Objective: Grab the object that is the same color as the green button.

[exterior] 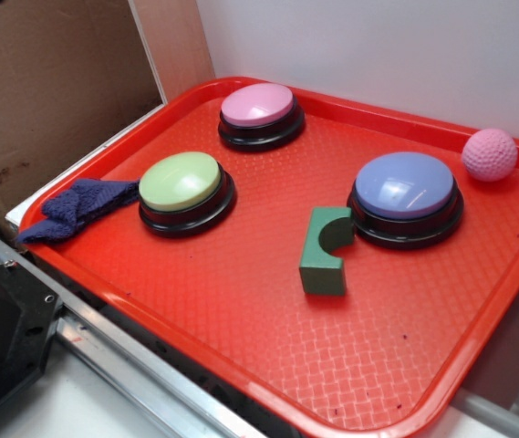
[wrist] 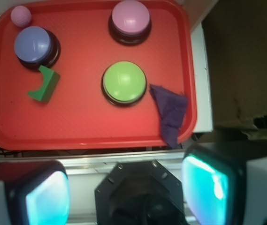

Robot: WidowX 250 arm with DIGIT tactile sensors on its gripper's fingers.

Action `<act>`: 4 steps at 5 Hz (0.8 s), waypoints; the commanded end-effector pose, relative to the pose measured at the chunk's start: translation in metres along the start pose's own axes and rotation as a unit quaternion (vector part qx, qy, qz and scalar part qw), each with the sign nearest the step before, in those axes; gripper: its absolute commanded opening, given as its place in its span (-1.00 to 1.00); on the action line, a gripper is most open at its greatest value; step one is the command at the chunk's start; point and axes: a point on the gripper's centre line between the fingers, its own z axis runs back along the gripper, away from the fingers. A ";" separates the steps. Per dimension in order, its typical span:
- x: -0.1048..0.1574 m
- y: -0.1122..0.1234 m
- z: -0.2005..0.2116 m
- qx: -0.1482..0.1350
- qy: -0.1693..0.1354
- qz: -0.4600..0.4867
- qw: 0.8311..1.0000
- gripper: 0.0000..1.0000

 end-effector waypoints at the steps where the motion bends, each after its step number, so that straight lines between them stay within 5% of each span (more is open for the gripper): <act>1: 0.029 -0.038 -0.043 0.009 0.005 0.012 1.000 1.00; 3: 0.053 -0.081 -0.107 -0.019 0.008 0.078 0.997 1.00; 4: 0.062 -0.099 -0.135 -0.004 -0.008 0.104 0.995 1.00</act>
